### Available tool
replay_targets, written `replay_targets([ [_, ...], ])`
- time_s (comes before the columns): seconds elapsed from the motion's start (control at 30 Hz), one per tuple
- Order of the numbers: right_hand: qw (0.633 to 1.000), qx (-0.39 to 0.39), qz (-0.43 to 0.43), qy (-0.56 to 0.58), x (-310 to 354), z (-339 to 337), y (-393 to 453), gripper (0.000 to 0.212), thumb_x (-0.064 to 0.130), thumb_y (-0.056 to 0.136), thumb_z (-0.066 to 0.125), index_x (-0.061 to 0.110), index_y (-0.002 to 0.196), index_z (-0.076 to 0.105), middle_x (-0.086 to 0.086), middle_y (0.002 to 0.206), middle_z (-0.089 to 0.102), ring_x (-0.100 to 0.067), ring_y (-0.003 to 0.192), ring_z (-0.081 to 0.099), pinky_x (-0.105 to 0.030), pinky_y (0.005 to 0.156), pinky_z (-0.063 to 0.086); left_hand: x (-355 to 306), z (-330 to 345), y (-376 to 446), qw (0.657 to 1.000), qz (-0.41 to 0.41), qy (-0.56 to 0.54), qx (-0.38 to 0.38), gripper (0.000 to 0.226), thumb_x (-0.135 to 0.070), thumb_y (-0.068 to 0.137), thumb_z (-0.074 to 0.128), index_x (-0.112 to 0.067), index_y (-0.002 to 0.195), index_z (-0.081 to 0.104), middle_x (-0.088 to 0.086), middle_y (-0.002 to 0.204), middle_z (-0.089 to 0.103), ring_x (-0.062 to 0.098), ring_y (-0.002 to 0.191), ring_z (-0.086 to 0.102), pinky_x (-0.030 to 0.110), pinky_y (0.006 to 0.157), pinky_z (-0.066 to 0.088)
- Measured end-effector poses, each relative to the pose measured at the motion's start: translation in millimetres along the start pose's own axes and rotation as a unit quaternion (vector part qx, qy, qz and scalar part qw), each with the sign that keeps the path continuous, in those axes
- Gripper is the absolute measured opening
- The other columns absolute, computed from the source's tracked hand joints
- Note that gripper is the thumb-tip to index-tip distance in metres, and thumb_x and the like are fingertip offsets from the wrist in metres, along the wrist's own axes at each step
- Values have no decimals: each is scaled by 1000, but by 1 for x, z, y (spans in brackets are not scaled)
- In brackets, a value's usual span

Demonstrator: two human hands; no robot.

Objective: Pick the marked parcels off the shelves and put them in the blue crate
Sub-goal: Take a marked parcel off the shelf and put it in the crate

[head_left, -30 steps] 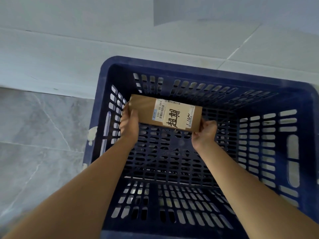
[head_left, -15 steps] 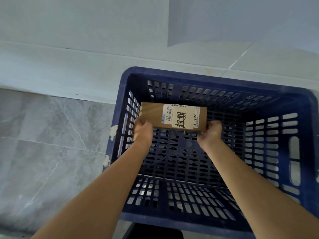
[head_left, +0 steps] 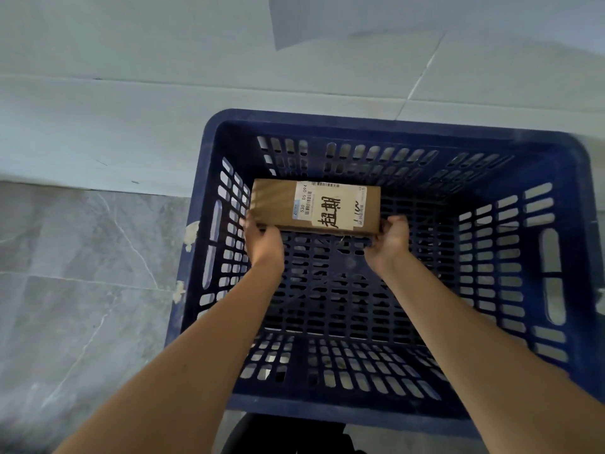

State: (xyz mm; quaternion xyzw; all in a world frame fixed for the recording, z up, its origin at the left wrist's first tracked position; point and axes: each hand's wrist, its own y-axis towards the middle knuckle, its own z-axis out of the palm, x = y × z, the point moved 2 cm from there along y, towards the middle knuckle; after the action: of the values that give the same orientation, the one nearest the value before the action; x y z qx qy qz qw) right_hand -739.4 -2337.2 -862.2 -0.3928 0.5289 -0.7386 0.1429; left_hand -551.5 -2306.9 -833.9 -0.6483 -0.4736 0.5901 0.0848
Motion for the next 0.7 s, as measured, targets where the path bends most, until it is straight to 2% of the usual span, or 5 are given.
replay_targets([
  [0.23,997,-32,5,-67,16,-15,-68,51,34,101,34,15,148,39,-1,155,34,-19,144,28,-35,115,20,-24,-23,-60,998,-14,55,27,50,-21,99,39,-28,148,35,-1,139,51,17,109,56,34,96,44],
  [0.4,978,-30,-54,-197,62,-9,-158,61,47,101,38,19,154,26,0,160,25,-21,146,23,-39,115,21,-95,-52,-125,972,77,199,99,51,-22,98,41,-21,148,34,-5,121,57,6,68,52,22,60,42],
  [0.5,900,-6,-193,-391,85,-8,-209,61,49,101,35,17,152,31,-1,159,28,-23,147,24,-42,118,22,-130,-72,-160,917,151,328,168,54,-29,97,44,-18,148,32,3,134,54,16,86,63,34,72,55],
  [0.57,821,9,-276,-500,94,-10,-242,60,49,102,35,17,152,31,-1,162,22,-20,151,12,-45,122,13,-153,-82,-188,889,183,368,201,56,-33,99,42,-16,151,27,1,152,36,21,128,48,39,105,41],
  [0.7,703,14,-335,-627,108,-8,-306,61,48,103,33,14,154,27,-3,163,17,-20,152,4,-50,122,6,-199,-106,-242,809,265,475,220,63,-40,101,34,-13,155,15,2,162,12,20,149,12,37,120,14],
])
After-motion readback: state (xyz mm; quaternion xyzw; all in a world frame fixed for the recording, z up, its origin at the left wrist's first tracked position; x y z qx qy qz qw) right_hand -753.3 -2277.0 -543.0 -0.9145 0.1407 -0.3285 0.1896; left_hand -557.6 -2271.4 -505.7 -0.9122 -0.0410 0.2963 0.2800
